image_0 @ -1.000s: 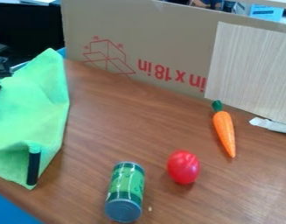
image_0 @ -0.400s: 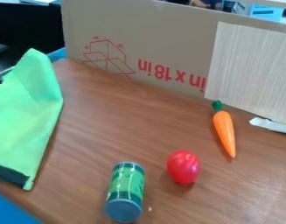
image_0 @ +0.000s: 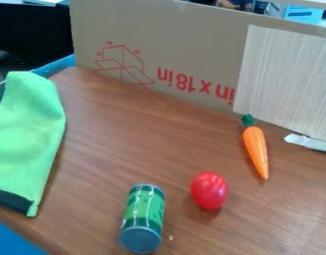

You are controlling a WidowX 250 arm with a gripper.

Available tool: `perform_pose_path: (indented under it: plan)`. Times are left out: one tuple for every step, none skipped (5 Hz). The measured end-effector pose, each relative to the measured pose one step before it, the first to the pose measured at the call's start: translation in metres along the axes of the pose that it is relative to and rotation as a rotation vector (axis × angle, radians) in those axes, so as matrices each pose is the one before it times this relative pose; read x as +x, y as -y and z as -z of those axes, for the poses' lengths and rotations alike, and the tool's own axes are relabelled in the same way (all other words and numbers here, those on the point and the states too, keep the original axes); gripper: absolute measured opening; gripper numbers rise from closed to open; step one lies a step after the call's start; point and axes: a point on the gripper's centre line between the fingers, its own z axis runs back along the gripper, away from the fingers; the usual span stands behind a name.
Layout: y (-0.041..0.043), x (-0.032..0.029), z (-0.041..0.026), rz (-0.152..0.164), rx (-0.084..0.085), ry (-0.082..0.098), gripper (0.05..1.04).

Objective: Fold the cloth from top right to bottom left

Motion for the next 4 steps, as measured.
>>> perform_pose_path:
  plan:
    - [-0.00269,0.00146,-0.00041,-0.0206,0.0195,0.0074,0.463]
    - [0.00075,-0.00009,-0.00007,-0.004,-0.0016,-0.0012,0.793]
    - [0.00428,-0.00085,-0.00024,0.0175,-0.0176,-0.0069,0.993]
    - [0.00958,0.0016,-0.00894,0.0441,-0.0139,0.0123,1.001]
